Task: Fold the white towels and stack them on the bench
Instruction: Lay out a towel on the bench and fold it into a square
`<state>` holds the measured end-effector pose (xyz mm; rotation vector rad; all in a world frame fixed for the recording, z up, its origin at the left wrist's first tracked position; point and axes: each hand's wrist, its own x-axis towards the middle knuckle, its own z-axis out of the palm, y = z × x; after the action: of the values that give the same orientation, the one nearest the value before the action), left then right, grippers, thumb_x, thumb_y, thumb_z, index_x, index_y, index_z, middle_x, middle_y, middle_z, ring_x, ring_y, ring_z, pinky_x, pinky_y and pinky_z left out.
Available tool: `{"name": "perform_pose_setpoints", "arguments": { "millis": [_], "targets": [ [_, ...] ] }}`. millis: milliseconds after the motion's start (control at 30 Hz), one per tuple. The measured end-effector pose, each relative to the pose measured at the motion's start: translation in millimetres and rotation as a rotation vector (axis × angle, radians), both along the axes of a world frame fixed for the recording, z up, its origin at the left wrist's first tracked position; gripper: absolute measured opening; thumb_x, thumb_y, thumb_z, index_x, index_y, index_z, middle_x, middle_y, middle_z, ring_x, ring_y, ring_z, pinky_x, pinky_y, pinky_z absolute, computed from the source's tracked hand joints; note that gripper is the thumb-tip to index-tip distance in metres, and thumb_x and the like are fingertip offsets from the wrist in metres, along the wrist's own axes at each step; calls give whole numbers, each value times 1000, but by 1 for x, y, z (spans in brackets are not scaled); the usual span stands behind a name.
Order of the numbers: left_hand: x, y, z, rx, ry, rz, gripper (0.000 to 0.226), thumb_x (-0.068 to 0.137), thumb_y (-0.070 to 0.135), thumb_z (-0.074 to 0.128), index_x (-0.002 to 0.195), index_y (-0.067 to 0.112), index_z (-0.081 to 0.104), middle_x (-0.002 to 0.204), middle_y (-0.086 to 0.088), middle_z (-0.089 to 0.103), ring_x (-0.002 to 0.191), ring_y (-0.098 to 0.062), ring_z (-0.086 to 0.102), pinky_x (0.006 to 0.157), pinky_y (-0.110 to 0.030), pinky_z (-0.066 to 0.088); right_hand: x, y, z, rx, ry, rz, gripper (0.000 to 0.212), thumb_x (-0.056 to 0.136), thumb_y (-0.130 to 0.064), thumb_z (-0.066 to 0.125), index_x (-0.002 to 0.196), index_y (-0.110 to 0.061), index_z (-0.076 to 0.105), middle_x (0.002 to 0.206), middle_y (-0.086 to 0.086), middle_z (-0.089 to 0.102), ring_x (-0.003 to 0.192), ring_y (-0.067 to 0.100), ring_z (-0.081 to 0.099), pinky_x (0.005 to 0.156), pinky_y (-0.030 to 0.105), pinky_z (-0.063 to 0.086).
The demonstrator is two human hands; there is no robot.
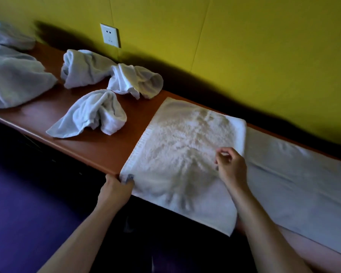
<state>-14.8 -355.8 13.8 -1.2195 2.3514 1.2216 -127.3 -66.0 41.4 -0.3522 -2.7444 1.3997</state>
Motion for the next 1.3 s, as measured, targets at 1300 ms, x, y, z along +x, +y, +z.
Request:
{"name": "perform_pose_setpoints", "arguments": {
  "millis": [1300],
  "targets": [
    [7,1,77,242,711,69,9,91,23,72,89,15,71,61,-7,65,45,-13,55,50,-26,49,94,83,59,-260,260,-140,11,89,-28,74,97,-21,74,67,-10,71,63,4,66,61,14,51]
  ]
}}
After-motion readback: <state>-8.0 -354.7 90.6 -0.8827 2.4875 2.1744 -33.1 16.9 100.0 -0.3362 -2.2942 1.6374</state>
